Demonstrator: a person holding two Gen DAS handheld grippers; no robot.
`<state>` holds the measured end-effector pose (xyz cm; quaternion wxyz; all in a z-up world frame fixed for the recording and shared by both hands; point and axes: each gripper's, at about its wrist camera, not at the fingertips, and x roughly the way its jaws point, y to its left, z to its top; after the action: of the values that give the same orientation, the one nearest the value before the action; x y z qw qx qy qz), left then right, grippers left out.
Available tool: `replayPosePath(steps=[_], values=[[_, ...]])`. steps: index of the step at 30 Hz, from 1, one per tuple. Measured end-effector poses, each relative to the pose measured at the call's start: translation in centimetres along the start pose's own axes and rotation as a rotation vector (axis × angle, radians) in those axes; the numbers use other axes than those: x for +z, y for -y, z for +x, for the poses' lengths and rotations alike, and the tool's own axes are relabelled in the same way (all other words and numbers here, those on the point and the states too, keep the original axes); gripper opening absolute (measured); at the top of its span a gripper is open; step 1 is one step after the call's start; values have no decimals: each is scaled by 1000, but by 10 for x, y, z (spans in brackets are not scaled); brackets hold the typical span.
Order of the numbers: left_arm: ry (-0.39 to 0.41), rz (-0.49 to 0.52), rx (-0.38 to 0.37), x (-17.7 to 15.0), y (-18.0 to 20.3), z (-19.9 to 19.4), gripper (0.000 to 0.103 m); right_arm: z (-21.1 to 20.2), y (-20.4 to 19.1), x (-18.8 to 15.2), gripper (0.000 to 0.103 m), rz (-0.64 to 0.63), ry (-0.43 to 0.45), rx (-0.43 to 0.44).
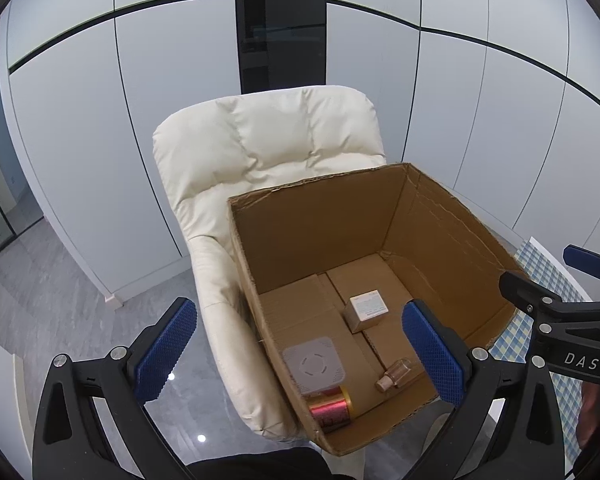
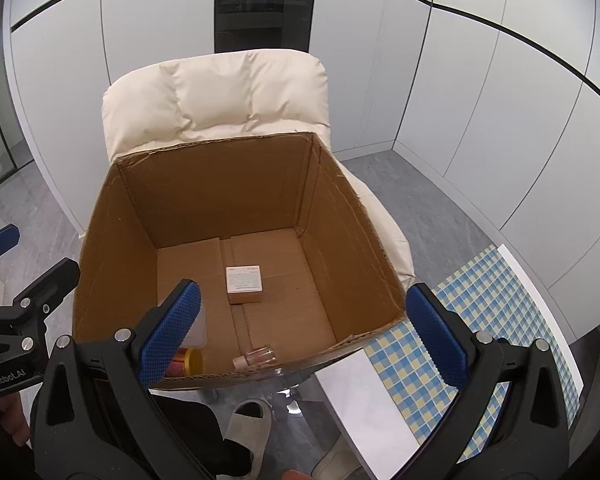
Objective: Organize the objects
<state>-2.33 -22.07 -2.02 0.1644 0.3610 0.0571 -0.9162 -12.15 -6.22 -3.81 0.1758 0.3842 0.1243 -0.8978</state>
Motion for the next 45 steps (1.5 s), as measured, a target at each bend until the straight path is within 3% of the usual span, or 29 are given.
replayPosePath(steps=[21, 45], values=[[-2, 46, -57, 5, 39, 7, 103, -3, 39, -10, 103, 45, -11, -55], [-3, 132, -147, 7, 109, 10, 103, -17, 106, -35, 103, 138, -28, -137]])
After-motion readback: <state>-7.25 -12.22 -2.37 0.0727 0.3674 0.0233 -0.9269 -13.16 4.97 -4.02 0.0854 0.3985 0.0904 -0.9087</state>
